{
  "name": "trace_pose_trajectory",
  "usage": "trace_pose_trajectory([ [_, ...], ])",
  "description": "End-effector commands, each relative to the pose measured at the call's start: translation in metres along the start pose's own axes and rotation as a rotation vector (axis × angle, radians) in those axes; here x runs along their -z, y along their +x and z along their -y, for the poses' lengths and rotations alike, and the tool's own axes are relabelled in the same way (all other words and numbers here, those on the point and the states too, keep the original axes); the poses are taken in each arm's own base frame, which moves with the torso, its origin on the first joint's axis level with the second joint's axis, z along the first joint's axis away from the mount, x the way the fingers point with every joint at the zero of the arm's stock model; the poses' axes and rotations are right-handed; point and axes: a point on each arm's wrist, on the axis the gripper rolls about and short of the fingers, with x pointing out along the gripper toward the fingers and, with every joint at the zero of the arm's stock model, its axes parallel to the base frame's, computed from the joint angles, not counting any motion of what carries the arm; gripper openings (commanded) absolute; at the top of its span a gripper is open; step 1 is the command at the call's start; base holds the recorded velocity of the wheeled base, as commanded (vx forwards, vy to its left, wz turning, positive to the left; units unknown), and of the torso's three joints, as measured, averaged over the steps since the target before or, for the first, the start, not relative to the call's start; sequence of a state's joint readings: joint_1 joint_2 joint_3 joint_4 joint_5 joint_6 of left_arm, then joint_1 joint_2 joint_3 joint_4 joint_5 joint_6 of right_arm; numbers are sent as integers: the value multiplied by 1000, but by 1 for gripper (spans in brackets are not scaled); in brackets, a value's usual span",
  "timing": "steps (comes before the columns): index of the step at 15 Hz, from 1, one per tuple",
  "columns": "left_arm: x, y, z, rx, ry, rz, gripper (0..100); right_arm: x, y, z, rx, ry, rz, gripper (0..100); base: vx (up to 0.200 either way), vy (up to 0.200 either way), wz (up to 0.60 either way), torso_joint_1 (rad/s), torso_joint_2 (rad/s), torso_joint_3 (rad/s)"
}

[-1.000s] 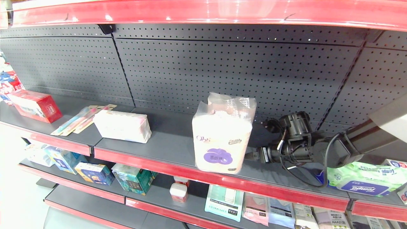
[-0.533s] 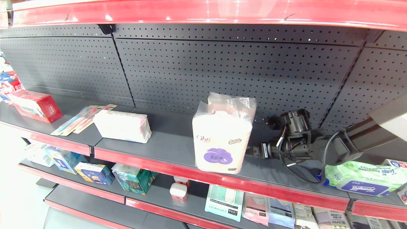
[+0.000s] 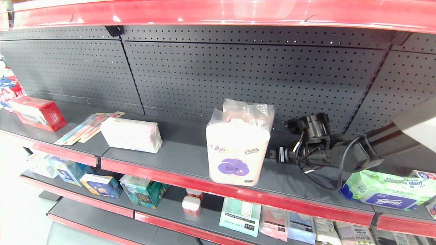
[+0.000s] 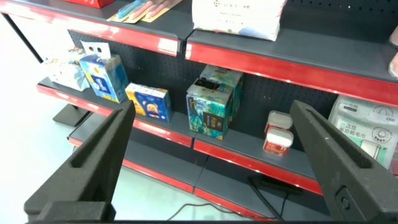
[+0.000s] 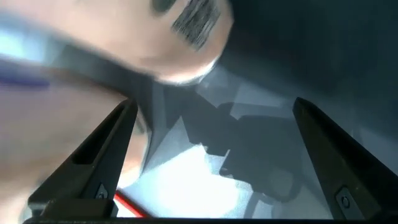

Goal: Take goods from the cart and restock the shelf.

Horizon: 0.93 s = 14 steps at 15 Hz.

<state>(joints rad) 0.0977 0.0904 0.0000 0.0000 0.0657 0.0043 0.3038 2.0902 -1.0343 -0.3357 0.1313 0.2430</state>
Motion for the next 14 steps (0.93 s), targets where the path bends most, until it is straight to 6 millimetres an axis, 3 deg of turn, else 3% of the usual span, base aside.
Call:
trace_pose_trajectory([
  [1,0,0,0,-1,0,-2,100,1,3,0,3,1,-5,100,0,0,0,0,0,0],
  [14,0,0,0,-1,0,-2,100,-5,1,-6,59,130,-39,100,0,0,0,0,0,0],
])
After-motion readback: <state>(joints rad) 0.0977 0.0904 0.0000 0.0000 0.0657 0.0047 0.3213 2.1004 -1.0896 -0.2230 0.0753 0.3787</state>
